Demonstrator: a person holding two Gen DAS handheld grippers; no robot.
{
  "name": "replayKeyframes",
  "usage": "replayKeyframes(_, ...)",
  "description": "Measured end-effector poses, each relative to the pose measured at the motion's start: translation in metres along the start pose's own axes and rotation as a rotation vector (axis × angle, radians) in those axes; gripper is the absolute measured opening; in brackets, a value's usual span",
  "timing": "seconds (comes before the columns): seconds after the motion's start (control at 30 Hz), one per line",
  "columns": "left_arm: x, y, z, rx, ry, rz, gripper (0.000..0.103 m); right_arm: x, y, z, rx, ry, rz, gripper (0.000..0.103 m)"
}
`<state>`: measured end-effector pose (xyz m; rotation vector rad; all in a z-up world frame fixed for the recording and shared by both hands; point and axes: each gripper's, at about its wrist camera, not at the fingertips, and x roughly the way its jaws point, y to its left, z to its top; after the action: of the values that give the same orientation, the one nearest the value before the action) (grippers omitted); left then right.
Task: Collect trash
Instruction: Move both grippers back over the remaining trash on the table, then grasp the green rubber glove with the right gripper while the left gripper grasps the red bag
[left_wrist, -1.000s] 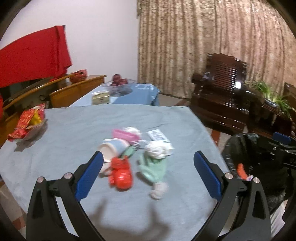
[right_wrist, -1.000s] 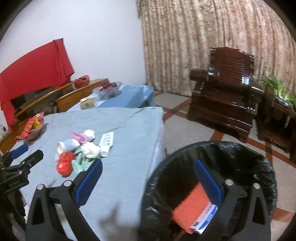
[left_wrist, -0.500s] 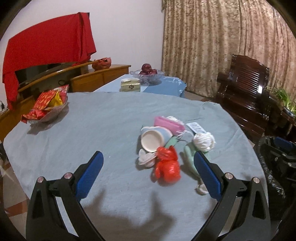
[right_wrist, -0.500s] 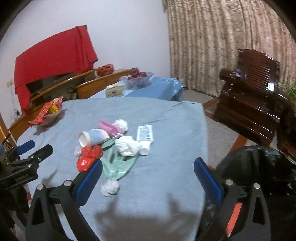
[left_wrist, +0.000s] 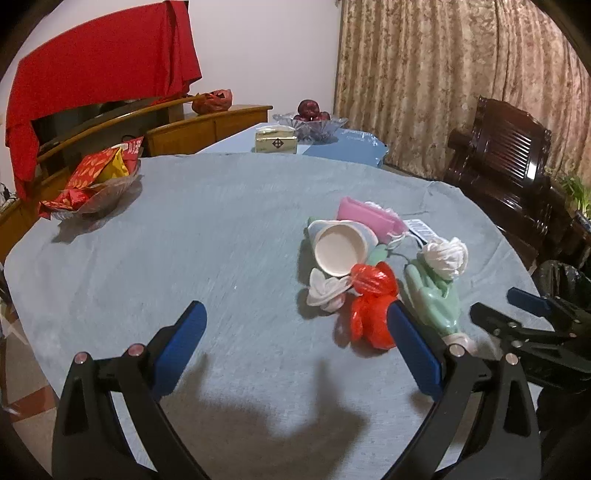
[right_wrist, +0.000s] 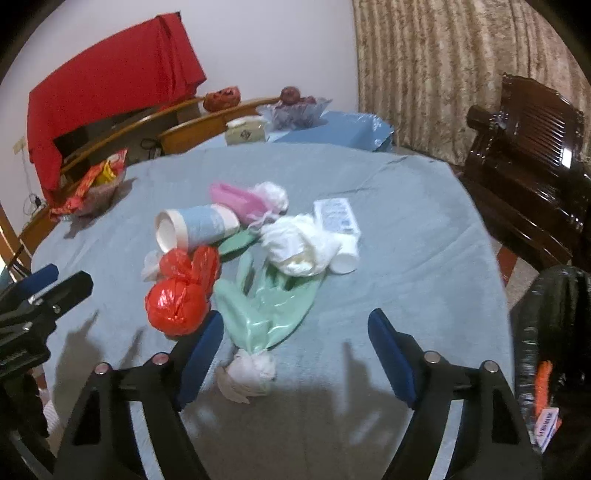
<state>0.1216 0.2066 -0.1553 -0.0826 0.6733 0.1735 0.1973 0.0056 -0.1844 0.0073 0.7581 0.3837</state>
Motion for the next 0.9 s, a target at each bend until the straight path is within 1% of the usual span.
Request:
replayKeyframes(0.1,0.002,0.003,-0.002,0.002,0.002,0.003,0.095,0.014,0.007,-0.002,-0.007,0.029,0.014,0.074)
replayKeyframes(0.43,0.011,0.006,-0.005,0.001,0.018,-0.005,0.095,0.042,0.016,-0.004,-0.008,0.087,0.016,0.066)
replayKeyframes(0.53,0.014,0.004,-0.005,0.001,0.023,-0.012,0.095,0.048,0.018,-0.003,-0.014,0.109,0.026,0.058)
replayKeyframes(0.57,0.015,0.004,-0.005,0.003,0.023,-0.013,0.095,0.050,0.019,-0.003,-0.017,0.116,0.033,0.050)
replayKeyframes(0.6,0.015,0.003,-0.005,0.003,0.025,-0.015,0.095,0.051,0.020,-0.003,-0.021,0.121,0.058,0.041)
replayKeyframes(0.63,0.016,0.002,-0.005,0.004,0.026,-0.018,0.095,0.050,0.021,-0.003,-0.025,0.125,0.075,0.039)
replayKeyframes(0.7,0.016,-0.001,-0.005,0.007,0.027,-0.025,0.095,0.047,0.021,-0.003,-0.024,0.126,0.092,0.026)
replayKeyframes(0.8,0.016,-0.008,-0.005,0.009,0.030,-0.041,0.095,0.039,0.015,-0.004,-0.005,0.130,0.110,0.024)
replayKeyframes(0.9,0.017,-0.018,-0.006,0.013,0.038,-0.070,0.088,0.031,0.012,-0.005,-0.023,0.120,0.092,0.023)
